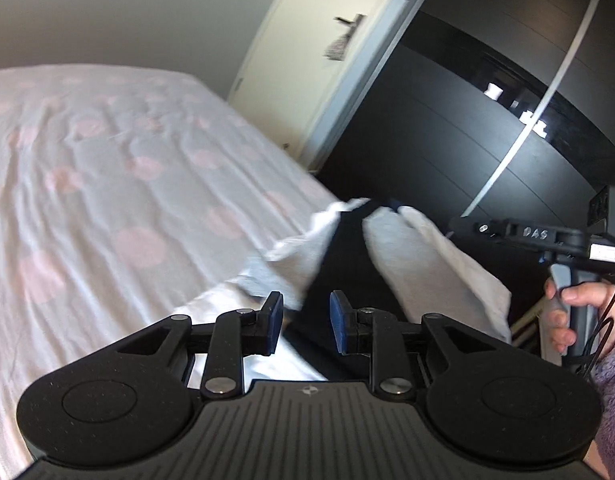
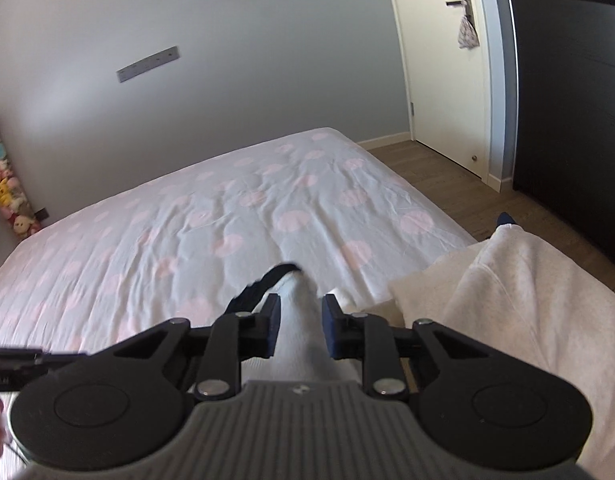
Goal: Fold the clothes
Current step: 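Lower the folded shirt onto the stack of folded clothes and open both grippers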
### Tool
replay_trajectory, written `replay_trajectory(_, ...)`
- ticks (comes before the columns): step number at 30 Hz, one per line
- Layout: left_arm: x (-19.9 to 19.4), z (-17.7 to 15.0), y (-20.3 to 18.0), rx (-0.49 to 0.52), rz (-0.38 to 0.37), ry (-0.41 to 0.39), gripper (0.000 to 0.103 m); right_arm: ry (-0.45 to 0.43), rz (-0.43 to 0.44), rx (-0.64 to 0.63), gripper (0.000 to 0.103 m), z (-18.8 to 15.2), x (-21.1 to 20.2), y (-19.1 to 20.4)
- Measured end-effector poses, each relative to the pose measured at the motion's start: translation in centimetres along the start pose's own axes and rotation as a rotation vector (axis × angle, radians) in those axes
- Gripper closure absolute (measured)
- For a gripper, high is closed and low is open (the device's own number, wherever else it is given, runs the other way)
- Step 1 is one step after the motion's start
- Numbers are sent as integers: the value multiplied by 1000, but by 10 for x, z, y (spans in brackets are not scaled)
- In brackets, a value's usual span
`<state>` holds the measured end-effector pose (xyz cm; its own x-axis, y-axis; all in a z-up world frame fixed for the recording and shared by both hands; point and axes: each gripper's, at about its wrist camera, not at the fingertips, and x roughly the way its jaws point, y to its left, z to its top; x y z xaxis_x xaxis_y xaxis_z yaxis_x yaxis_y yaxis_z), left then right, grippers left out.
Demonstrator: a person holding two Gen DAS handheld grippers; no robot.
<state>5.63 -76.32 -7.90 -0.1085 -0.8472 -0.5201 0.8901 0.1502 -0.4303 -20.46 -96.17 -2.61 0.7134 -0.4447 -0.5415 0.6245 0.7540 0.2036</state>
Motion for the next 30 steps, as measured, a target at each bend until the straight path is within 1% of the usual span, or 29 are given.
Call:
replay_trajectory(1, 1, -2, -10, 17, -18, -1, 80, 1, 1, -14, 84, -8, -6, 3)
replay_trajectory(4, 5, -11, -41, 83, -61, 1, 80, 9, -21, -49, 85, -31, -20, 8)
replay_trajectory(7, 16, -23, -64, 164, -72, 33, 80, 39, -44, -44, 87, -48, -20, 4)
replay_trajectory(8, 21, -28, -67, 182, -70, 48, 80, 46, -58, -37, 90, -52, -17, 1)
replay_trajectory(9, 26, -33, -69, 200, -66, 64, 80, 50, -76, -32, 99, -56, -14, -3)
replay_trajectory(10, 31, -38, -71, 218, -62, 80, 81, 54, -81, -16, 102, -58, -10, -8)
replay_trajectory(12, 38, -46, -68, 228, -50, 102, 83, 60, -75, 30, 103, -62, -2, -20)
replay_trajectory(14, 44, -52, -65, 238, -38, 117, 83, 59, -65, 59, 103, -65, 5, -27)
replay_trajectory(17, 47, -54, -63, 261, -35, 126, 84, 59, -71, 54, 103, -67, 15, -30)
replay_trajectory(20, 48, -53, -58, 240, -44, 136, 84, 61, -79, 66, 103, -66, 21, -29)
replay_trajectory(22, 45, -53, -61, 250, -41, 145, 84, 68, -82, 67, 103, -64, 21, -28)
replay_trajectory(23, 43, -52, -62, 257, -38, 149, 84, 71, -87, 67, 103, -64, 20, -27)
replay_trajectory(27, 28, -56, -75, 310, -13, 126, 83, 41, -105, 63, 103, -65, -4, -16)
replay_trajectory(28, 23, -58, -78, 324, -3, 122, 82, 33, -109, 62, 98, -65, -11, -13)
replay_trajectory(29, 18, -59, -81, 338, 8, 119, 82, 25, -113, 60, 95, -66, -17, -10)
replay_trajectory(30, 13, -60, -82, 341, 14, 114, 81, 17, -117, 59, 85, -66, -24, -7)
